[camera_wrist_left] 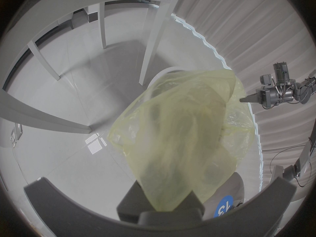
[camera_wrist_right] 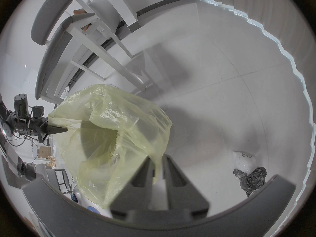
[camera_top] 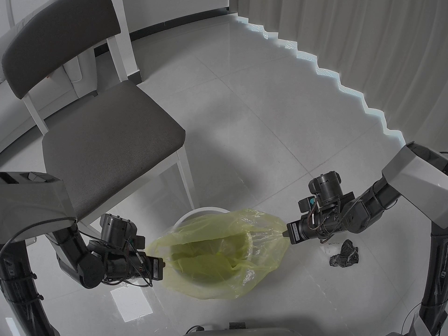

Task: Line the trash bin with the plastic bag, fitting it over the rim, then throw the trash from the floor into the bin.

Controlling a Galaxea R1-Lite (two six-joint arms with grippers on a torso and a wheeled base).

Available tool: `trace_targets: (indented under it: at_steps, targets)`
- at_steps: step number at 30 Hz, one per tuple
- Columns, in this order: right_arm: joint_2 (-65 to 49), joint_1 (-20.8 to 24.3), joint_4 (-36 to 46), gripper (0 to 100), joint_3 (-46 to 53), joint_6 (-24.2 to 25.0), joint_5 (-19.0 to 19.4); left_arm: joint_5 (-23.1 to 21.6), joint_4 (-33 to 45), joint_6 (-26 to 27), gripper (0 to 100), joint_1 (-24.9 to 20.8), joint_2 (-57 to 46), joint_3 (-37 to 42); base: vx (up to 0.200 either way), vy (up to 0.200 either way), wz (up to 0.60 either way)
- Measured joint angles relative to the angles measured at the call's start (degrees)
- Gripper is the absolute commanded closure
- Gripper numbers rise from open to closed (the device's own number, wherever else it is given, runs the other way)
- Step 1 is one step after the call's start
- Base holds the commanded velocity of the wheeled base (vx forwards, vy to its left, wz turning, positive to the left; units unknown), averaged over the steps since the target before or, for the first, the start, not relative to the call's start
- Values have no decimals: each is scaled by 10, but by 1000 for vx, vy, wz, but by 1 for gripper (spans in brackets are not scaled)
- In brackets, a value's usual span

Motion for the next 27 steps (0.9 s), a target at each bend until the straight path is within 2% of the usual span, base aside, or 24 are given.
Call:
trace_targets:
  at_steps: [12, 13, 27]
  targets:
    - [-54, 1, 2, 0, 4, -7, 0, 3, -2, -6, 100, -1, -2, 3, 0, 0, 0]
    - [-61, 3, 5, 0, -2, -7, 0, 4, -2, -9, 0, -1, -2, 2, 0, 0, 0]
    - [-75, 50, 76, 0, -107, -34, 0, 34, -12, -14, 0, 8, 6, 8, 0, 0, 0]
